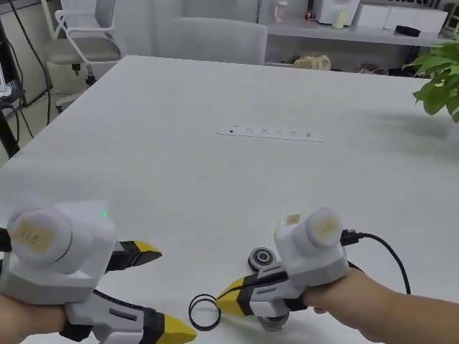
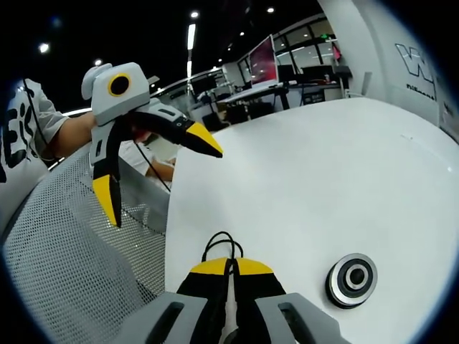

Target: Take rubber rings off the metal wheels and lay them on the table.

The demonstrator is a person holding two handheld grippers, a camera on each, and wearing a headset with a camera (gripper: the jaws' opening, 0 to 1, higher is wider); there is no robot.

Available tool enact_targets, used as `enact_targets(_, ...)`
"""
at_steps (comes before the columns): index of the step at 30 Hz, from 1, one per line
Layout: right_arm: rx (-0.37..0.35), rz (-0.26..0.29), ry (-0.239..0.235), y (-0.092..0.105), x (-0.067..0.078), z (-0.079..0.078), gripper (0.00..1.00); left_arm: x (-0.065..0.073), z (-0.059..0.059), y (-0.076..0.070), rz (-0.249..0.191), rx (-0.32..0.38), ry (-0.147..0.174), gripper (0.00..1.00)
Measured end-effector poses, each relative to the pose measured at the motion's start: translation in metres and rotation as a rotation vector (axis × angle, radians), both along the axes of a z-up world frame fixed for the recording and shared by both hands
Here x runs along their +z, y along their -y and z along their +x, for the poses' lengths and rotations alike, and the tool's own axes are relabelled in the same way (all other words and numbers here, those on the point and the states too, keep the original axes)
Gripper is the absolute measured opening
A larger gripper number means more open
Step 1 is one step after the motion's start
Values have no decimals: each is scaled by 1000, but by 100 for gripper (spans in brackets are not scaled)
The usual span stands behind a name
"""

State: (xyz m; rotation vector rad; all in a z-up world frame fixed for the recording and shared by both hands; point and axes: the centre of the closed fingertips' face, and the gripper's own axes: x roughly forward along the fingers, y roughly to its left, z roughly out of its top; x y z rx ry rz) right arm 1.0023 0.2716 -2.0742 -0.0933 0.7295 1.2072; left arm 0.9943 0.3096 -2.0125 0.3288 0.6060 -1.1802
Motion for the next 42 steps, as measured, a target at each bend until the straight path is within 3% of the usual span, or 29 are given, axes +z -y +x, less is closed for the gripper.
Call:
enact_targets(11, -4, -22, 17, 5, -4, 2, 13, -1, -1, 0, 7, -5, -8, 71)
enact_targets(25, -106, 46, 35, 30, 18, 15, 22, 3, 4, 9, 21, -38, 3, 70)
enact_targets(27, -122, 56, 38, 33, 22, 17, 23, 6, 6, 11, 19, -40, 20, 68)
enact_targets(42, -249, 122, 88, 68, 49, 36, 28, 21, 27, 25, 0, -43, 31, 66)
